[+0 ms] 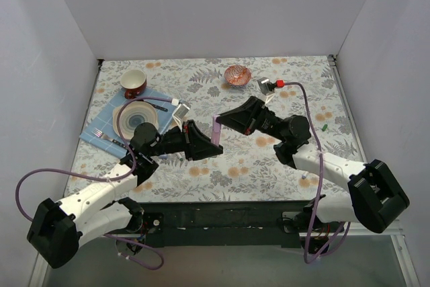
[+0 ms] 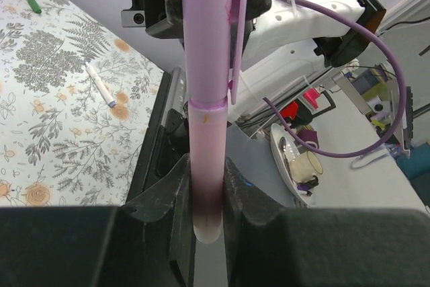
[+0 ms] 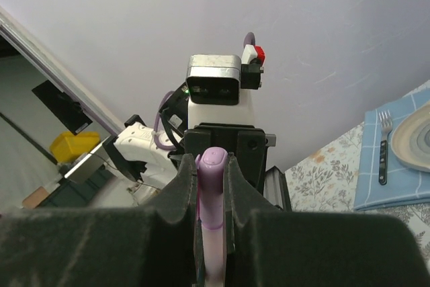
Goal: Insert the pens into the pen caps
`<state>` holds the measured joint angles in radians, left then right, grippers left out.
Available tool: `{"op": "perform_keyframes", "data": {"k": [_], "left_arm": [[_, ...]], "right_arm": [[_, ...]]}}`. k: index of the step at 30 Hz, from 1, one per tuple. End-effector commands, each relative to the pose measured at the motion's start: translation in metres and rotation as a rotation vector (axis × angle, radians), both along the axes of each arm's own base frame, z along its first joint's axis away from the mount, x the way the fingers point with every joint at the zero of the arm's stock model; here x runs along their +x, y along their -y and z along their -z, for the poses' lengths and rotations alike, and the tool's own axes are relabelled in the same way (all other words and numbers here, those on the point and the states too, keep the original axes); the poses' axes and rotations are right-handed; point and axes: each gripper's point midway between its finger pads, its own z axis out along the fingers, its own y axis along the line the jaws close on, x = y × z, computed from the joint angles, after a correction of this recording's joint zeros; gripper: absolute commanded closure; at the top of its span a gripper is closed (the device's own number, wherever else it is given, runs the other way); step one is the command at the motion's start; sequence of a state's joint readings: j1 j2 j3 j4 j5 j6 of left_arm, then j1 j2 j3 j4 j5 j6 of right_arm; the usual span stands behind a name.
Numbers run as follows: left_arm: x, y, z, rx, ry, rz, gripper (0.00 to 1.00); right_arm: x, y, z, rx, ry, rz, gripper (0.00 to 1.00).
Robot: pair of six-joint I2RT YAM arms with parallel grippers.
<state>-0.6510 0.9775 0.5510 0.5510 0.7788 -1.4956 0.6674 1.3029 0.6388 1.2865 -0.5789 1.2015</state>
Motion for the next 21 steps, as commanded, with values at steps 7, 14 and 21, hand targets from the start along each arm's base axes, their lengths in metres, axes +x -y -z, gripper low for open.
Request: {"op": "perform_keyframes", "data": {"k": [7,14,21], "left_arm": [[0.01,-0.01,-0.044,-0.073,0.167,-0.111,1.0],[0.009,-0.012,-0.054,-0.085,0.262,-0.114,1.0],[0.016,-0.012,-0.058,-0.077,0.29,-0.145,1.0]], "right_arm": [[-0.049,-0.008,0.036,-0.088,0.126,-0.051,0.99],[-0.07,-0.005,0.053,-0.114,0.091,-0.143,0.99],[-0.089,-0.008,0.075,-0.169,0.11,-0.223,0.99]]}}
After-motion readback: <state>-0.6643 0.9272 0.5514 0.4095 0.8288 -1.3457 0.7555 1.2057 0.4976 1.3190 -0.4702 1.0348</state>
